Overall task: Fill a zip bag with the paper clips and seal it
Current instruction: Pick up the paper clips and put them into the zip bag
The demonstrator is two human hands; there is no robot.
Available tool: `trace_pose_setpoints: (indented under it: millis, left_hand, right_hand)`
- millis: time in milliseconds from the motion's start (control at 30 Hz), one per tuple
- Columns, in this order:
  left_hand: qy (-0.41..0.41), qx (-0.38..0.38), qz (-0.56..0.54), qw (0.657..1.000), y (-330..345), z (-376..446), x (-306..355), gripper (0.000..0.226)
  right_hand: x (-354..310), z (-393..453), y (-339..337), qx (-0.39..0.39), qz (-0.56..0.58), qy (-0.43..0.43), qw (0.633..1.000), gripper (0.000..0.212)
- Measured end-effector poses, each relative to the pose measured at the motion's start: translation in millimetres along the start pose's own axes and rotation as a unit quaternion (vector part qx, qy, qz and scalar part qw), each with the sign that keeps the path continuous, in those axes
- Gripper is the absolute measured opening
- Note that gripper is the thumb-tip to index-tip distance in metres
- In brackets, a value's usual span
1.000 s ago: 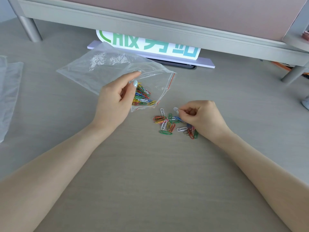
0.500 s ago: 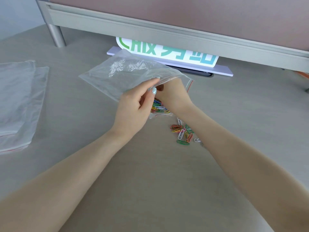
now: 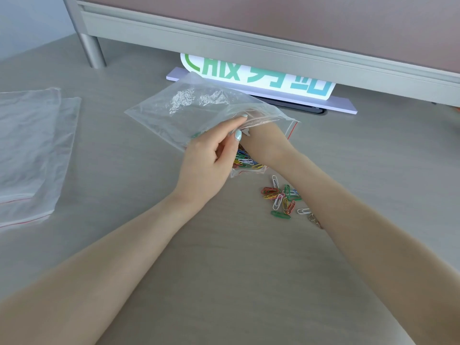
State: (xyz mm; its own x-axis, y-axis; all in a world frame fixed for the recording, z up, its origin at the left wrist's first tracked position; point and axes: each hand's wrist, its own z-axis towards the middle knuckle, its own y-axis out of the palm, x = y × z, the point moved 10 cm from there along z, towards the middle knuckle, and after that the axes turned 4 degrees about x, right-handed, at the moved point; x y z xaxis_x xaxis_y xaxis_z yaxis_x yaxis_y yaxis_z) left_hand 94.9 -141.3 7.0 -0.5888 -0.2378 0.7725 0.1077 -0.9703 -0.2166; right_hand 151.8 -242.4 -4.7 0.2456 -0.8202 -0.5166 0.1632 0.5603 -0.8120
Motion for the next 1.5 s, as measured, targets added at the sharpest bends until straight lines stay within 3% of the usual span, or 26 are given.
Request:
trace_pose_setpoints:
  millis: [133, 300, 367, 433, 533, 633, 800, 1000, 1133, 1400, 1500]
  left_hand:
    - [-0.004, 0.002, 0.003, 1.000, 1, 0, 0, 0.031]
    - [-0.003, -0.007, 0.002, 1.000, 1, 0, 2, 0.031]
    - [-0.006, -0.010, -0.001, 1.000, 2, 0, 2, 0.032]
    - [-0.009, -0.008, -0.004, 1.000, 2, 0, -1, 0.032]
    - [-0.012, -0.010, -0.007, 1.000, 2, -1, -1, 0.032]
    - [-0.007, -0.010, 0.001, 1.000, 2, -2, 0, 0.031]
    - [0.001, -0.008, 0.010, 1.000, 1, -3, 2, 0.030]
    - [0.002, -0.006, 0.014, 1.000, 1, -3, 2, 0.028]
    - [0.000, -0.005, 0.014, 1.000, 0, -3, 2, 0.028]
    - [0.000, -0.004, 0.023, 1.000, -1, -2, 3, 0.029]
    - [-0.001, -0.003, 0.028, 1.000, 0, -1, 3, 0.030]
  right_hand:
    - [3, -23, -20, -0.007, 0.043, -0.032, 0.999, 0.031]
    - [41, -84, -55, 0.027, 0.041, -0.016, 0.999, 0.020]
    - [60, -110, -56, -0.013, 0.023, 0.008, 1.000, 0.033]
    - [75, -132, -50, -0.065, 0.000, 0.036, 0.997, 0.060]
    - [81, -151, -40, -0.118, -0.109, 0.023, 0.987, 0.094]
    - [70, -151, -30, -0.136, -0.166, -0.002, 0.977, 0.101]
    - [45, -133, -11, -0.126, -0.132, -0.033, 0.983, 0.096]
    - [27, -118, -6, -0.102, 0.035, -0.070, 0.992, 0.040]
    - [24, -118, -15, -0.071, 0.073, -0.083, 0.991, 0.010]
    - [37, -111, -29, -0.090, 0.088, -0.025, 0.992, 0.006]
    - [48, -111, -42, -0.140, 0.079, 0.005, 0.987, 0.028]
